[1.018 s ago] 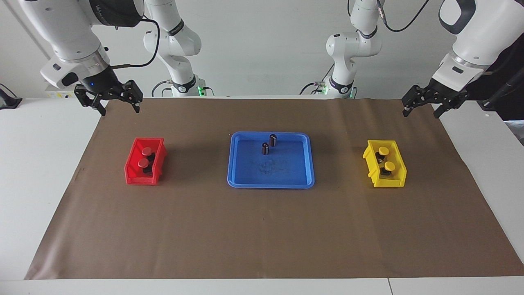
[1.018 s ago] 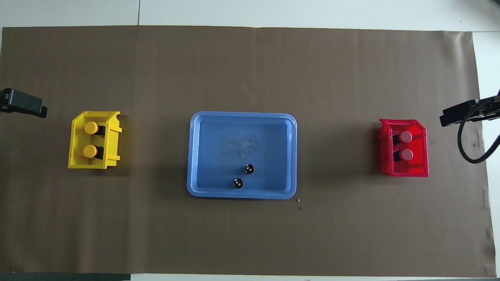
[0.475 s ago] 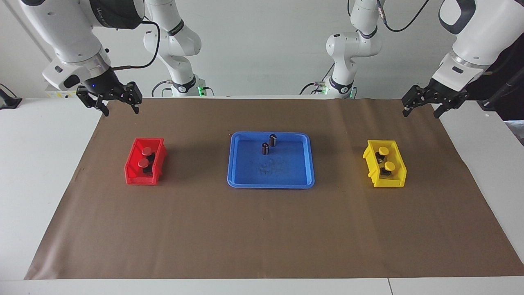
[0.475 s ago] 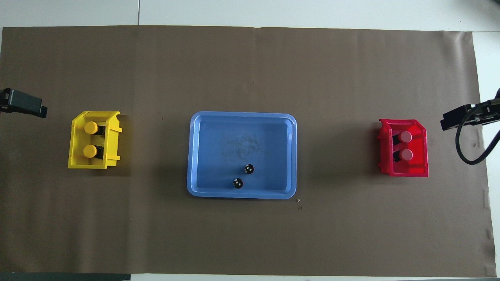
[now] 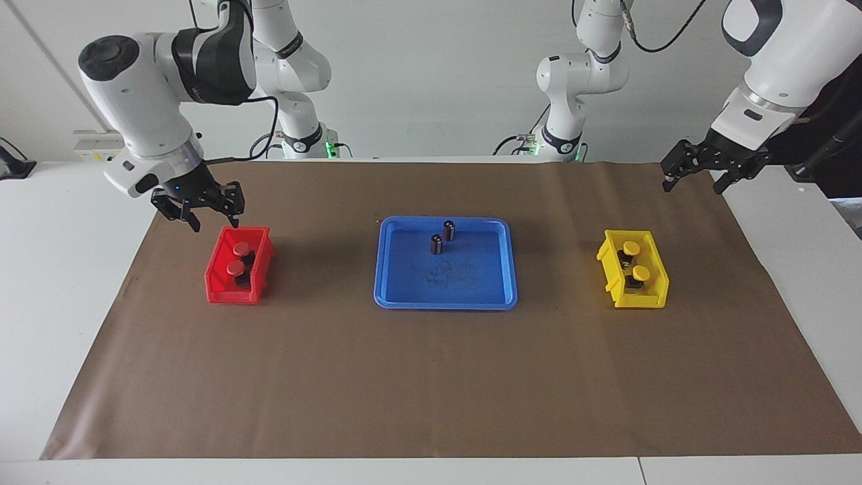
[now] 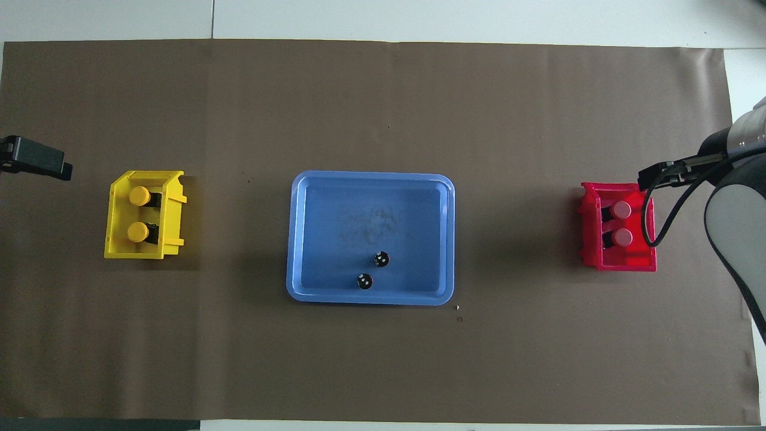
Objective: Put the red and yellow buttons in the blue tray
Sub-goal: 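Reach the right gripper into the red holder and grasp a red button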
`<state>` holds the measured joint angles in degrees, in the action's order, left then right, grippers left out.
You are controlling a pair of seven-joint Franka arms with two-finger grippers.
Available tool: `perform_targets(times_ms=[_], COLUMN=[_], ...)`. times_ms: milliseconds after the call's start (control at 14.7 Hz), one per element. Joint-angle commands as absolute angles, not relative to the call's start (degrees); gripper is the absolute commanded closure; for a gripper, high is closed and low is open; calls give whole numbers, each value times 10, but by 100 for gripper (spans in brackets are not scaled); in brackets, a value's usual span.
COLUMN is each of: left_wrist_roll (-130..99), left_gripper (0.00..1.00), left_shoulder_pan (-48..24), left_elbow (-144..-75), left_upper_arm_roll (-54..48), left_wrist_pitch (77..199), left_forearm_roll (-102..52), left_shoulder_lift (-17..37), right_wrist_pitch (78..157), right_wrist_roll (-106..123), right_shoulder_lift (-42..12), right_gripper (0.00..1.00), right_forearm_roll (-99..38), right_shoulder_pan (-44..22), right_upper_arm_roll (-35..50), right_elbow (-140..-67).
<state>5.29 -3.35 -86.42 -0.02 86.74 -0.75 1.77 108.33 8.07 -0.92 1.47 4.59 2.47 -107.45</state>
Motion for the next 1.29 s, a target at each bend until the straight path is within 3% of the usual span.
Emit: perform_targets(times_ms=[0, 271, 814, 1222], left_wrist_roll=[55, 55, 55, 55], left_gripper=[0, 0, 0, 0], left_shoulder_pan=[-32, -32, -32, -32], left_elbow=[-882, -882, -882, -882], left_upper_arm_roll=[1, 1, 1, 1], left_wrist_pitch=[879, 879, 879, 879], left_forearm_roll=[-10, -10, -10, -10], left_shoulder_lift=[4, 4, 4, 4], right_wrist_pitch=[1170, 1233, 1330, 1336], right_wrist_roll=[84, 85, 88, 99], right_shoulder_lift=[-8, -33, -21, -20], right_gripper=[30, 33, 34, 34], right_forearm_roll=[12, 12, 12, 12], right_shoulder_pan=[61, 71, 76, 81], right_upper_arm_roll=[27, 27, 27, 27], right_elbow=[-1149, -1177, -1264, -1268])
